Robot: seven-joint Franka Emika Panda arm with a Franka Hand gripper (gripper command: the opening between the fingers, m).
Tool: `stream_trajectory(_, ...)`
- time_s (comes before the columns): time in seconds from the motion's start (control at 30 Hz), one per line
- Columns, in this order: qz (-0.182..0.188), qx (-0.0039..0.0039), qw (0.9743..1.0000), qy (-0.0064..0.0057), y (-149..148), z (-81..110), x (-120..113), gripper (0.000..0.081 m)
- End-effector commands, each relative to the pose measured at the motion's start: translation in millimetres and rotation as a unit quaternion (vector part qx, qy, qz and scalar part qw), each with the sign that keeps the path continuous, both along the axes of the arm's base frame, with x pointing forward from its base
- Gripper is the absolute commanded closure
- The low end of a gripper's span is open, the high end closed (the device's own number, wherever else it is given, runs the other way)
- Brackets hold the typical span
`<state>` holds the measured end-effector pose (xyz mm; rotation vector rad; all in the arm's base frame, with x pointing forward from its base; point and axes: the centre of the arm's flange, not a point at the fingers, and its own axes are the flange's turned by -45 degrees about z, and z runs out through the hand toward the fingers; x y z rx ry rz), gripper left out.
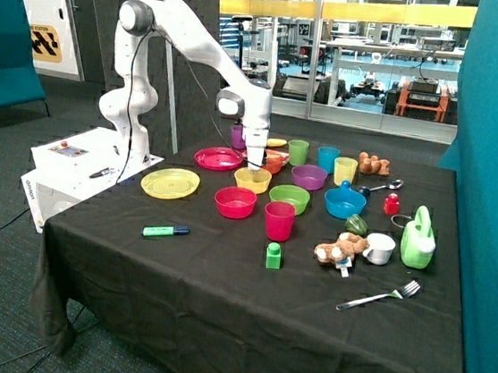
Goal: Place the bowls on the appropriate plate
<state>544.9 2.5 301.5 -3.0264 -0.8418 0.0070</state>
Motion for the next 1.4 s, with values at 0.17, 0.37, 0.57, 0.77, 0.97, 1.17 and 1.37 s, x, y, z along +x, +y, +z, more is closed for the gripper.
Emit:
stream_trajectory(0.17,-0.009,0.00044,1.0000,-0.0022,-3,-5.8,-5,0.0796)
stream_trajectory(0.37,-0.016,0.00042,0.9999,-0.0022,-5,-3.6,-2,0.0808)
stream_trajectory(0.57,-0.013,0.00043,0.9999,-0.0022,-3,-2.9,-1,0.0808)
stream_trajectory(0.77,-0.011,0.00043,0.9999,-0.0022,2,-4.1,-1,0.0808)
stream_trajectory(0.97,-0.009,0.00044,1.0000,-0.0022,6,-3.8,-3,0.0808)
stream_trajectory(1.17,-0.020,0.00041,0.9998,-0.0022,8,10.5,-3,0.0808)
stream_trajectory(1.37,-0.040,0.00037,0.9992,-0.0022,7,28.3,-2,0.0808)
